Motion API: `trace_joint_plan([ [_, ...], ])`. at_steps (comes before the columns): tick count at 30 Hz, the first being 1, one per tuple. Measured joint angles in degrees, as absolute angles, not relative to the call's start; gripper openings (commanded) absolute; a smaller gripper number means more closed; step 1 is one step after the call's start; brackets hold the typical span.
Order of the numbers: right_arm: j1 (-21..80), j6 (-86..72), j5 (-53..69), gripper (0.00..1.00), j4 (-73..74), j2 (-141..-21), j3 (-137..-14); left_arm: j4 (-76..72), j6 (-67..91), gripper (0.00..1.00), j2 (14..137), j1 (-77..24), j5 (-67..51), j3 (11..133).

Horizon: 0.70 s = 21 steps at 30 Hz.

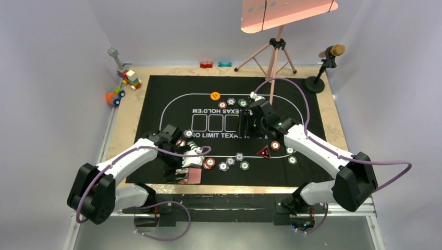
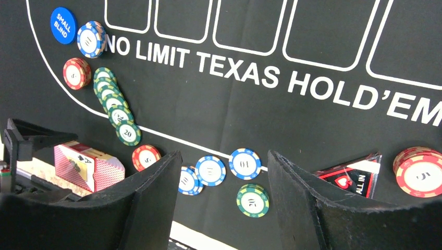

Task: Distribute texas hold em gaming equipment

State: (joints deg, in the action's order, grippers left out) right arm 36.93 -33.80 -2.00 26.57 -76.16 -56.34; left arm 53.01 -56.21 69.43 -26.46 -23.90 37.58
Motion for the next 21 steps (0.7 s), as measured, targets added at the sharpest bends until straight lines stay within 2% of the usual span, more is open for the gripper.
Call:
trace_joint_plan([
  [15,36.9,-33.8,-2.0,0.65,26.6,-76.1,-56.4,49.3,-48.9,0.98,73.5,-35.9,-13.8,37.0],
  [17,36.9,-33.8,-2.0,0.65,26.6,-76.1,-56.4,49.3,-48.3,0.95,73.6,-36.8,-12.8,37.0],
  [21,36.9,-33.8,-2.0,0.65,26.6,-76.1,-56.4,48.8,-47.1,0.79,74.2,-38.5,-10.9,37.1],
])
